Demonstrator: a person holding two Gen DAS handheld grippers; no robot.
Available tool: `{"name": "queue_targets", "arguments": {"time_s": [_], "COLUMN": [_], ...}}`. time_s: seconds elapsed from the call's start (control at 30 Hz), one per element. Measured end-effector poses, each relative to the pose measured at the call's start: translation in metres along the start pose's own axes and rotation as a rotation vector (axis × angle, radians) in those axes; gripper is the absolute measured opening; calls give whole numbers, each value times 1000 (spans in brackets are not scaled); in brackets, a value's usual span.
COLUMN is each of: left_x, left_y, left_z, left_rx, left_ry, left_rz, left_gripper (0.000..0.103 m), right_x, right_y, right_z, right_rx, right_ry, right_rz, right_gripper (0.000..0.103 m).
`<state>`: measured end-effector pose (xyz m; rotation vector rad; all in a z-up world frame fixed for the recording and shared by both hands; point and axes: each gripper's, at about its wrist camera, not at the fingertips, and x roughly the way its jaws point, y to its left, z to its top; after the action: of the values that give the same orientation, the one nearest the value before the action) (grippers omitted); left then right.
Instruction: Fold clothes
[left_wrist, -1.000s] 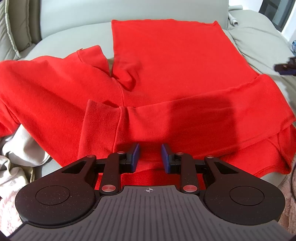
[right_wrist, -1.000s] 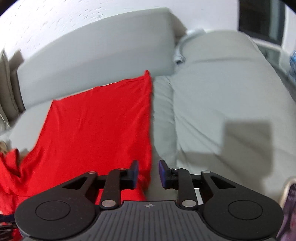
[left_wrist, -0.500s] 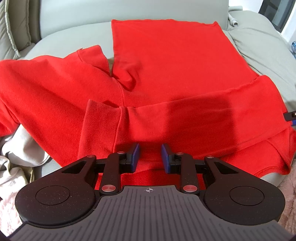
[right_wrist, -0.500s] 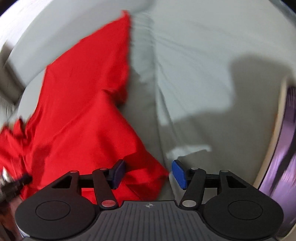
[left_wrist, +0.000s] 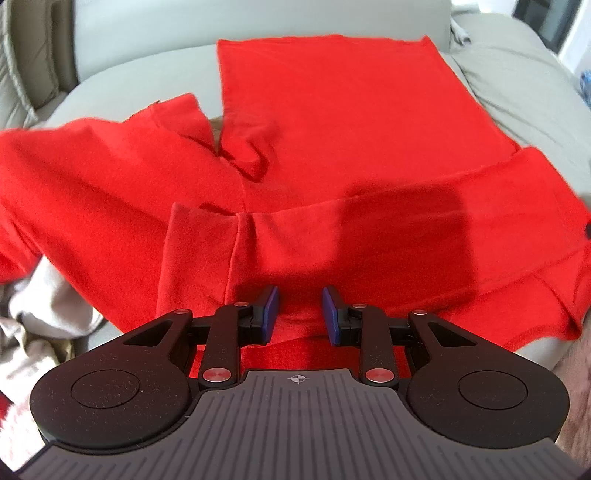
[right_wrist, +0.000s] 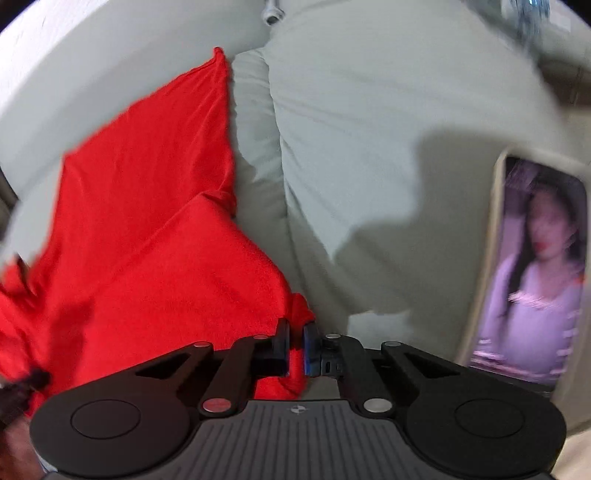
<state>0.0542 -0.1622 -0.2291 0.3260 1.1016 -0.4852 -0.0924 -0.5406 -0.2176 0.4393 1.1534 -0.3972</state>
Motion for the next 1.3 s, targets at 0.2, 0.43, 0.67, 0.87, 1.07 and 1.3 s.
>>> {"name": "queue_targets", "arguments": {"time_s": [0.2, 0.43, 0.67, 0.87, 1.07, 1.3], "left_x": [-6, -34, -7, -11, -38, -57], "left_y": [-2, 9, -1, -5, -10, -26], "left_z": [-2, -12, -9, -9, -27, -38], "left_rx": [34, -40, -31, -22, -3, -13], "left_ry": [-12, -97, -27, 58, 92, -15], "left_rz": [22, -8, 53, 69, 102, 46], "left_gripper": [32, 33, 33, 33, 36, 38], "right_x": [-2, -50, -10, -3, -35, -41], "right_y": [7, 20, 77, 81, 70, 95], "right_z": [-3, -9, -25, -43, -76, -86], "right_rx": [-50, -108, -279, -364, -357, -409], "right_ry": [16, -140, -98, -9, -6, -82], "right_rz": [-113, 20, 123, 62, 49, 135], "right_gripper": [30, 36, 29, 37, 37, 39]}}
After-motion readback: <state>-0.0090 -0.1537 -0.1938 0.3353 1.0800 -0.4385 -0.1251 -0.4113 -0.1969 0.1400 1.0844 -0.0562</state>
